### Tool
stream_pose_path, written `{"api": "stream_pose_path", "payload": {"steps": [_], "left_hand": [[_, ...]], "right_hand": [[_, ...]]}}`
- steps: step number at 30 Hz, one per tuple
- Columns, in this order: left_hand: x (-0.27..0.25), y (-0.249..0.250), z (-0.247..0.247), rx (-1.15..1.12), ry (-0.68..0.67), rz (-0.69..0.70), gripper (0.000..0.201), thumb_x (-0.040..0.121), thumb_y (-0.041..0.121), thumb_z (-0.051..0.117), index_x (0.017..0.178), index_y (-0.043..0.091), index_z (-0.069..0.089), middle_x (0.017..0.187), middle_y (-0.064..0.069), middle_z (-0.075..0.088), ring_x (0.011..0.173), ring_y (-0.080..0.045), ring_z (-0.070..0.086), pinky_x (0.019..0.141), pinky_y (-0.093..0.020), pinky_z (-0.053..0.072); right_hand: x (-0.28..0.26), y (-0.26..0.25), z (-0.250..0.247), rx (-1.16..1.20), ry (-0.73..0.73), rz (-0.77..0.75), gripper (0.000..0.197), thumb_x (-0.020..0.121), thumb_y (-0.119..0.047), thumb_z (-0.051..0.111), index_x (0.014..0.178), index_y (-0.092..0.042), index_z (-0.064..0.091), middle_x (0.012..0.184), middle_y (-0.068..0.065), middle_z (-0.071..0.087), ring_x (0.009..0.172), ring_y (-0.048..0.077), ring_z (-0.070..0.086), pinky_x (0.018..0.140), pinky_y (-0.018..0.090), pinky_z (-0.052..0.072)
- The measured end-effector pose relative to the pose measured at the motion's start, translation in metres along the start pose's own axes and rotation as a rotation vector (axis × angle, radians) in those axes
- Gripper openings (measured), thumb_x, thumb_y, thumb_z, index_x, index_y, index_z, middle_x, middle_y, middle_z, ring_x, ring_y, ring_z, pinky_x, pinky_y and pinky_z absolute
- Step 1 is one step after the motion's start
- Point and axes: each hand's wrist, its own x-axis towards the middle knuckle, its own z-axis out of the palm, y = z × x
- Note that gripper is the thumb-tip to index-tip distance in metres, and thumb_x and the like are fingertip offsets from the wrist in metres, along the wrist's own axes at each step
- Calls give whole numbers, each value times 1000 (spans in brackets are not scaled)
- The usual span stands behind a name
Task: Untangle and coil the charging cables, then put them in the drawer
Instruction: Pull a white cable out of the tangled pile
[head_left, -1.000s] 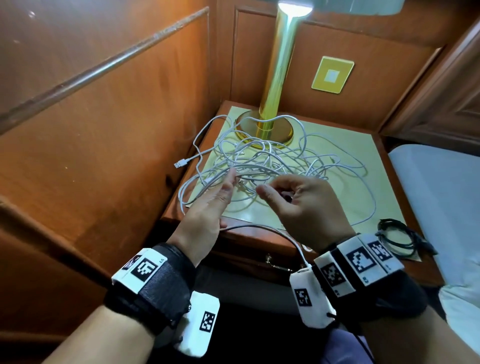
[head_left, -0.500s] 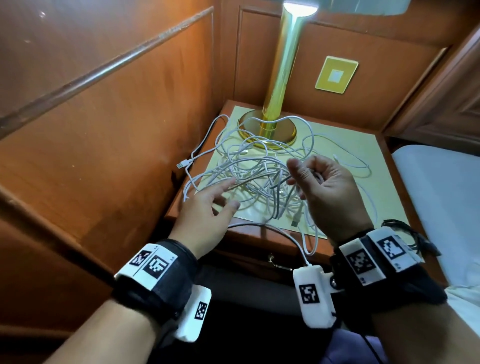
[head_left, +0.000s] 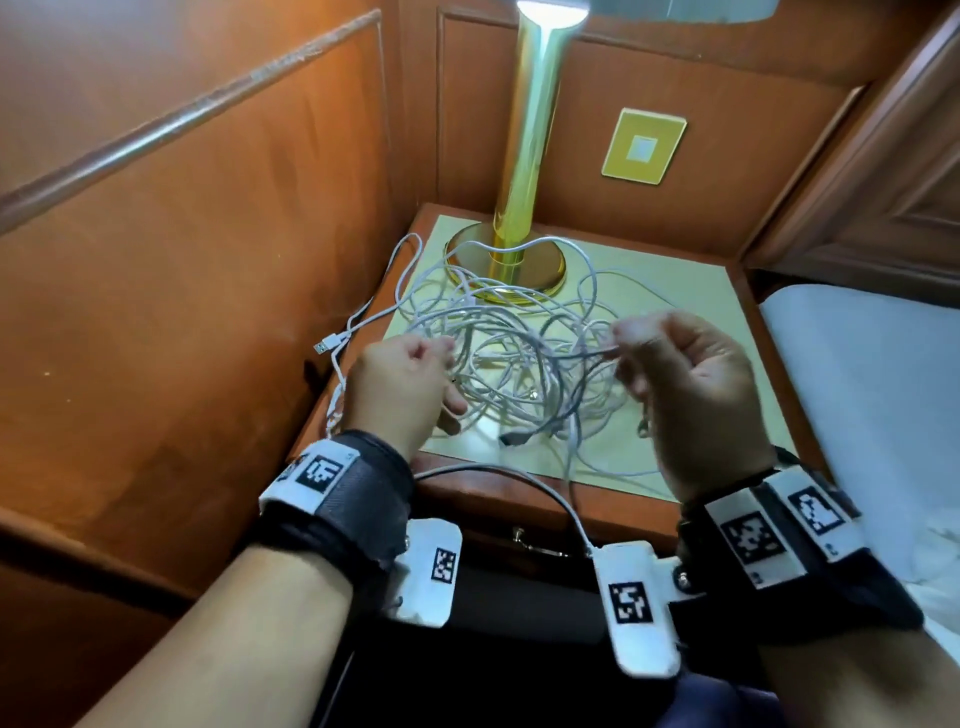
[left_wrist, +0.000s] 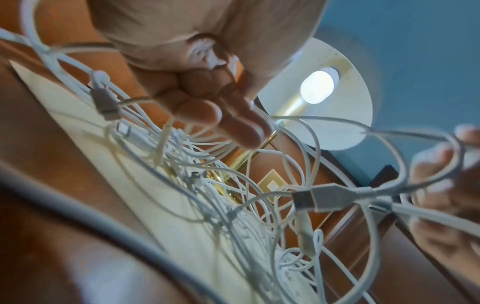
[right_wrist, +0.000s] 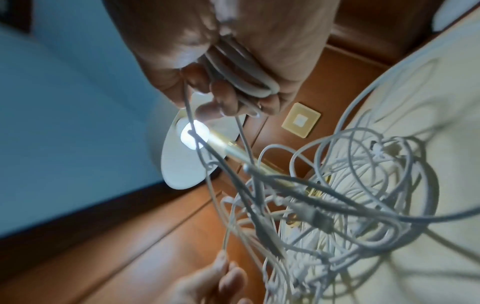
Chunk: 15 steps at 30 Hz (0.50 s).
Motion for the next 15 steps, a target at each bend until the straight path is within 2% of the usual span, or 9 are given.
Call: {"api": "stream_pose_path", "payload": {"steps": [2, 4, 7, 9, 11, 12, 15], "left_hand": [[7, 3, 1, -122, 13, -114, 30, 105, 27, 47, 81, 13, 57, 64, -4, 73, 43, -18, 64, 35, -18, 36], [10, 5, 3, -240, 6, -189, 28, 107, 27, 42, 85, 15, 53, 74, -3, 76, 49, -15, 68, 34, -18, 39], [11, 6, 7, -340, 53, -196, 26, 108, 25, 41, 89, 13, 55, 88, -4, 78, 61, -16, 73, 38, -20, 43], [10, 9, 10, -397, 72, -166, 20, 107, 19, 41, 97, 11, 57, 98, -7, 77, 68, -16, 75, 43, -20, 48], [4, 14, 16, -438, 47, -94, 13, 105, 16, 46, 115, 12, 53, 100, -8, 77, 70, -23, 75, 47, -24, 51], [0, 16, 18, -424, 35, -34, 17, 104, 16, 50, 121, 15, 49, 97, -7, 77, 67, -25, 75, 48, -26, 52], [-10, 18, 22, -251, 19, 257, 30, 97, 13, 63, 118, 26, 45, 88, -3, 74, 52, -24, 68, 48, -32, 54]], "right_hand": [[5, -1, -13, 72, 113, 49, 32, 76, -39, 76, 64, -20, 52, 54, -1, 39, 48, 11, 33, 40, 17, 29], [6, -2, -20, 74, 140, 71, 44, 76, -41, 82, 65, -22, 44, 53, -4, 45, 47, 12, 36, 40, 17, 31], [4, -3, -20, 47, 132, 73, 38, 79, -40, 75, 68, -20, 45, 58, -7, 59, 46, 8, 45, 41, 17, 35], [4, -2, -19, 65, 121, 96, 39, 79, -41, 79, 63, -26, 47, 71, 0, 68, 50, 11, 47, 44, 22, 33], [4, 0, -18, 108, 94, 131, 42, 79, -40, 81, 58, -27, 47, 82, 7, 71, 54, 13, 49, 53, 30, 30], [3, 1, -17, 116, 79, 148, 41, 80, -40, 80, 57, -27, 49, 84, 7, 72, 56, 14, 50, 55, 32, 28], [0, 1, -13, 92, 30, 174, 34, 81, -42, 73, 55, -29, 55, 84, 7, 73, 59, 20, 49, 56, 35, 28]]}}
